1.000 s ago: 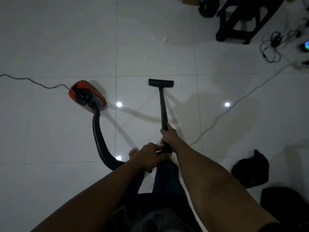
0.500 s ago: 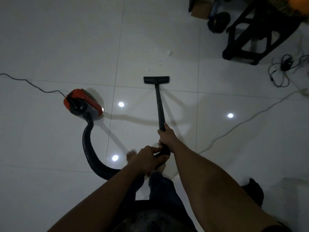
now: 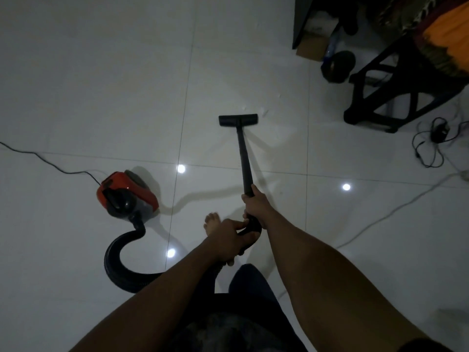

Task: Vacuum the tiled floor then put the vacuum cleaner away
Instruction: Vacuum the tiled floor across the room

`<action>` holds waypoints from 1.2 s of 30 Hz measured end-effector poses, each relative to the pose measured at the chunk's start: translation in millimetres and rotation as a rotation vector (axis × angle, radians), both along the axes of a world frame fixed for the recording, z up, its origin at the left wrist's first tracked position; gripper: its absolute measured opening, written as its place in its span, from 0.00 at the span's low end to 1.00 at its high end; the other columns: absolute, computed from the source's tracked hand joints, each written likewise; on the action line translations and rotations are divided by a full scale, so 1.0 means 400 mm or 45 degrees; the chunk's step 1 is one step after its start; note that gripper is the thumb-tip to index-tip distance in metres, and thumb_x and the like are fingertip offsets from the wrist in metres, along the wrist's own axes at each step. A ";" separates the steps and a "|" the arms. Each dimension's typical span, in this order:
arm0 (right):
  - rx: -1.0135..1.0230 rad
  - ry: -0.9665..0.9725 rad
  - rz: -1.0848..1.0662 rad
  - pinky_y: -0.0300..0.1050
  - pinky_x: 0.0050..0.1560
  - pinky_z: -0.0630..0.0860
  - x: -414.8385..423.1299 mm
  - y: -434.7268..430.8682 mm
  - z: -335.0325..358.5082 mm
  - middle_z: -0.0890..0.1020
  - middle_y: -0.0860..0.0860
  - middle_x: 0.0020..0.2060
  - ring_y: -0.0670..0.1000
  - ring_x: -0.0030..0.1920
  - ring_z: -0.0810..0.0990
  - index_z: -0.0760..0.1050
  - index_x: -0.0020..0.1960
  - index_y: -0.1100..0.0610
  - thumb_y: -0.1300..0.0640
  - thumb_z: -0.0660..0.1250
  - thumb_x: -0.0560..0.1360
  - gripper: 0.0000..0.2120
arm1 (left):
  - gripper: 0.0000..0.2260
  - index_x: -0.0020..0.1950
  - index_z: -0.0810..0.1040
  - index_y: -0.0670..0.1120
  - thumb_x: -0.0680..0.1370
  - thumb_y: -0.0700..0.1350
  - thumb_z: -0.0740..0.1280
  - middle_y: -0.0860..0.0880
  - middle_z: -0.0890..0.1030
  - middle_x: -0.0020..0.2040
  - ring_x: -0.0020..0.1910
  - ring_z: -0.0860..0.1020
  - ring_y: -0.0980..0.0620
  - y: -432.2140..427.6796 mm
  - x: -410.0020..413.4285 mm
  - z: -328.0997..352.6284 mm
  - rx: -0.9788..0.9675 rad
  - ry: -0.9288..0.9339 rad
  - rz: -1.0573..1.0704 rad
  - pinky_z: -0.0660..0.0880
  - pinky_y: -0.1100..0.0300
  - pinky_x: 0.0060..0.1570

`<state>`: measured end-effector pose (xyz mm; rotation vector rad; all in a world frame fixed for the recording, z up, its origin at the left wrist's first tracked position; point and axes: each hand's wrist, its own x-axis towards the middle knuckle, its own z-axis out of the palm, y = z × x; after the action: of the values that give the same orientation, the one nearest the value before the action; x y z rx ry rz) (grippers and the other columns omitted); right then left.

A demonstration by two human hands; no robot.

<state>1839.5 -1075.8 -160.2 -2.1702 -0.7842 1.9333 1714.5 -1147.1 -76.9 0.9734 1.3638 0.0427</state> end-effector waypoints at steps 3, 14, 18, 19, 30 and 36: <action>-0.023 0.001 -0.025 0.45 0.32 0.75 -0.048 0.099 0.007 0.77 0.59 0.46 0.53 0.35 0.76 0.50 0.84 0.44 0.56 0.60 0.85 0.32 | 0.21 0.70 0.76 0.49 0.80 0.56 0.67 0.48 0.81 0.30 0.20 0.74 0.59 0.103 -0.047 0.022 0.043 0.035 -0.030 0.73 0.63 0.26; -0.039 -0.052 -0.071 0.37 0.27 0.72 -0.138 0.417 -0.018 0.79 0.52 0.56 0.48 0.36 0.79 0.52 0.83 0.40 0.52 0.60 0.85 0.30 | 0.24 0.74 0.73 0.49 0.80 0.55 0.68 0.56 0.77 0.35 0.22 0.74 0.64 0.426 -0.125 -0.005 0.036 0.091 -0.066 0.66 0.74 0.22; -0.037 -0.036 -0.068 0.35 0.25 0.71 -0.134 0.544 -0.013 0.78 0.53 0.60 0.47 0.38 0.78 0.51 0.83 0.42 0.52 0.58 0.86 0.29 | 0.23 0.72 0.74 0.48 0.79 0.55 0.68 0.54 0.79 0.36 0.23 0.75 0.63 0.556 -0.121 -0.010 0.018 0.106 -0.061 0.69 0.72 0.23; -0.029 -0.026 -0.047 0.34 0.24 0.71 -0.132 0.585 -0.016 0.78 0.53 0.59 0.47 0.39 0.78 0.51 0.83 0.43 0.51 0.58 0.86 0.29 | 0.22 0.71 0.75 0.49 0.79 0.55 0.68 0.54 0.80 0.36 0.23 0.76 0.64 0.598 -0.120 -0.012 0.023 0.117 -0.052 0.69 0.71 0.24; -0.060 -0.002 -0.085 0.47 0.37 0.77 -0.119 0.991 -0.023 0.75 0.57 0.50 0.52 0.32 0.76 0.50 0.83 0.41 0.53 0.60 0.85 0.31 | 0.18 0.57 0.80 0.55 0.73 0.63 0.69 0.59 0.81 0.28 0.34 0.83 0.55 0.976 -0.110 0.003 -0.008 0.021 0.089 0.84 0.53 0.40; -0.034 -0.041 -0.108 0.47 0.35 0.77 -0.173 1.196 -0.024 0.77 0.56 0.47 0.52 0.31 0.76 0.51 0.83 0.41 0.53 0.60 0.85 0.31 | 0.07 0.52 0.74 0.58 0.77 0.56 0.70 0.56 0.80 0.29 0.36 0.84 0.41 1.193 -0.174 -0.002 -0.005 -0.040 0.048 0.81 0.43 0.40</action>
<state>1770.2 -597.4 -169.9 -2.2167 -0.6632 1.8833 1644.9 -670.0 -77.7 0.9402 1.3533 0.0836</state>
